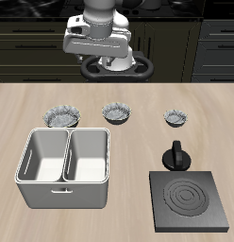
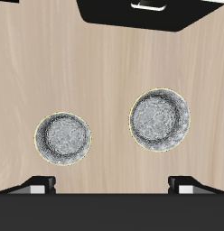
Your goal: Place the largest bowl on the flat stove
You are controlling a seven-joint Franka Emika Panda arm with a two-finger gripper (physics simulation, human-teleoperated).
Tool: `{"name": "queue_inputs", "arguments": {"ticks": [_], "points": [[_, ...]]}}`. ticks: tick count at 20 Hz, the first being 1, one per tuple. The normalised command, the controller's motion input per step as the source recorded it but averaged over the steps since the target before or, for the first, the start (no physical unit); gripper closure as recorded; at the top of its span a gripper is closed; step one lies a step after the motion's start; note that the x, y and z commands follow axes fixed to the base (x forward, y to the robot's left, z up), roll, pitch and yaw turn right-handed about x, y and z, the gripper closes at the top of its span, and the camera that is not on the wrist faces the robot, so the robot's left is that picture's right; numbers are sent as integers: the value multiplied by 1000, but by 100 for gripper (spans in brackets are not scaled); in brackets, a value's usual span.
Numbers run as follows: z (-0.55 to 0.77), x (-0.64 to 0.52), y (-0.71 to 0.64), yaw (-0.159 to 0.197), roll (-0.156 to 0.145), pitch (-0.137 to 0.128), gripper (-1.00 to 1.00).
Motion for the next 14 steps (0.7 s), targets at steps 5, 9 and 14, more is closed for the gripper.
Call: {"name": "queue_inputs", "arguments": {"ticks": [5, 9, 14], "points": [[28, 119, -261, 10, -46, 4, -100], [25, 122, -182, 21, -6, 7, -100], [-14, 75, -163, 31, -20, 4, -100]]}}
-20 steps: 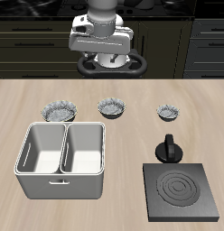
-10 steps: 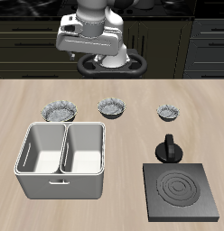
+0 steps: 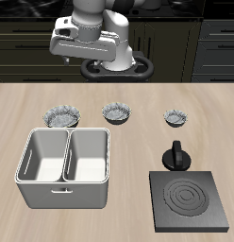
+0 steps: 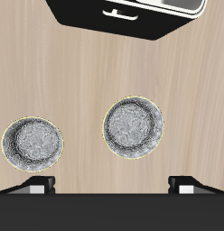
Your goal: Place the largest bowl on the flat stove
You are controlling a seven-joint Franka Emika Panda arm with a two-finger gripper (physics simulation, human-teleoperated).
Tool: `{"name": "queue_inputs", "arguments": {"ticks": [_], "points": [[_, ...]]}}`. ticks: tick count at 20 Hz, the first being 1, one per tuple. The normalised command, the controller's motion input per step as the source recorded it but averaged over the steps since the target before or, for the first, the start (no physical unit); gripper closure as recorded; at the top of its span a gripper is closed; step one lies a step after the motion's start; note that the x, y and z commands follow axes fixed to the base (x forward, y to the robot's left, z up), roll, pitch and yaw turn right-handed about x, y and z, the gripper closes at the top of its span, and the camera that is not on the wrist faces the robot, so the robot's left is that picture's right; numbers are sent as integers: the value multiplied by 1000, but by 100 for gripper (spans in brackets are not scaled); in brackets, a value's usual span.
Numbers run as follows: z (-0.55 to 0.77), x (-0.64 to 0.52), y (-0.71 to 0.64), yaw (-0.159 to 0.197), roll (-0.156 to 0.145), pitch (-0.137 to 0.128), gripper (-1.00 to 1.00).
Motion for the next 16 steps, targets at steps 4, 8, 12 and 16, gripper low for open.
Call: {"name": "queue_inputs", "arguments": {"ticks": [4, 8, 12, 16], "points": [[-17, 53, -160, 12, -12, 15, -100], [44, 53, -251, 0, -9, -9, -100], [19, 46, -182, -5, 12, 17, -100], [-22, 53, -112, -11, 36, 16, -100]]}}
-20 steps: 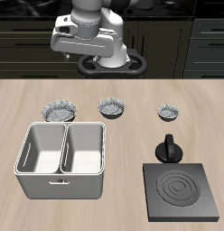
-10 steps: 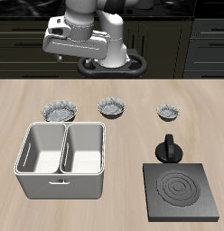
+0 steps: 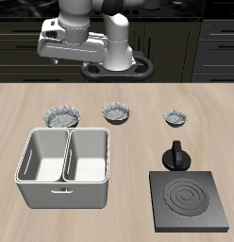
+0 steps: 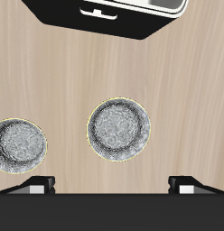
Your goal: Place the largest bowl on the flat stove
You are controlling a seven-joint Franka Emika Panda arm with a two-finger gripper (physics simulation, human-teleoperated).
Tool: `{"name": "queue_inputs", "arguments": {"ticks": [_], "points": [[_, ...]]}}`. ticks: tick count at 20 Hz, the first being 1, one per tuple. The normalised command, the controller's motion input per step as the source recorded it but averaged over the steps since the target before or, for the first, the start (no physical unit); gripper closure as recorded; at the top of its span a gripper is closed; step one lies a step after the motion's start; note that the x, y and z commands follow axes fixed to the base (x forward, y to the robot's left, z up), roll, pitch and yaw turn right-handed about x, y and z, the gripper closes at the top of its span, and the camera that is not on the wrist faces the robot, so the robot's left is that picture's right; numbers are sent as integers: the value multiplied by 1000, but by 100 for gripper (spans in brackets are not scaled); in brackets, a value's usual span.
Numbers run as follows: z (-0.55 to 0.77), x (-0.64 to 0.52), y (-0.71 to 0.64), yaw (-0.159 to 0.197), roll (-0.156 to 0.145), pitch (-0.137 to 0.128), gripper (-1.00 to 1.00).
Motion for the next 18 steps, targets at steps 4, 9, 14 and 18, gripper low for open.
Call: {"name": "queue_inputs", "arguments": {"ticks": [4, 9, 14, 18], "points": [[-73, 143, -65, -6, 34, 33, -100], [-27, 135, 18, 10, 69, 7, -100], [-66, 157, -78, 47, 58, 28, -100], [-62, 123, -205, -26, 4, 23, -100]]}}
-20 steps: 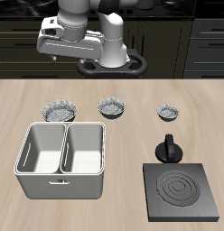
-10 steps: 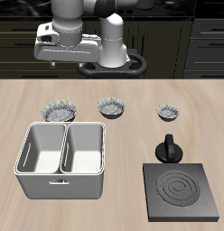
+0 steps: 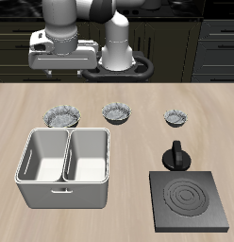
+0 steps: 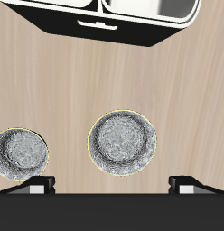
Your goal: Place the largest bowl on the flat stove
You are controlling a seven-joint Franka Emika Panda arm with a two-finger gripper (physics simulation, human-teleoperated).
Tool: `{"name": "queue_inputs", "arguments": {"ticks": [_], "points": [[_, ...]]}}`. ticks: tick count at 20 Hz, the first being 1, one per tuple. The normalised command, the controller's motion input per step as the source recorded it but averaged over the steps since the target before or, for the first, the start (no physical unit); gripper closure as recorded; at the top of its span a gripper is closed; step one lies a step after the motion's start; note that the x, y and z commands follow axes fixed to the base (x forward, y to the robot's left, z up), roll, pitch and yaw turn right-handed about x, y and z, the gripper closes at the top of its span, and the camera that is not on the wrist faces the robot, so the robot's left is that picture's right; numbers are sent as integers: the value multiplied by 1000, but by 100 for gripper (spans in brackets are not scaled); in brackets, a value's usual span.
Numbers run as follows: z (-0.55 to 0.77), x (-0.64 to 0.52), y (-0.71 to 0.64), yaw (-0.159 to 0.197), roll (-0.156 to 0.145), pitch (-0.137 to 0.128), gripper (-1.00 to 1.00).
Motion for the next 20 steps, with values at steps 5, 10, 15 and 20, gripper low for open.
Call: {"name": "queue_inputs", "arguments": {"ticks": [5, 10, 15, 20], "points": [[-220, 53, -67, 47, 12, -3, -100], [-285, 26, -125, -20, -17, 19, -100], [-398, 0, -15, -7, 2, 25, -100], [-400, 0, 209, 11, 24, 27, -100]]}}
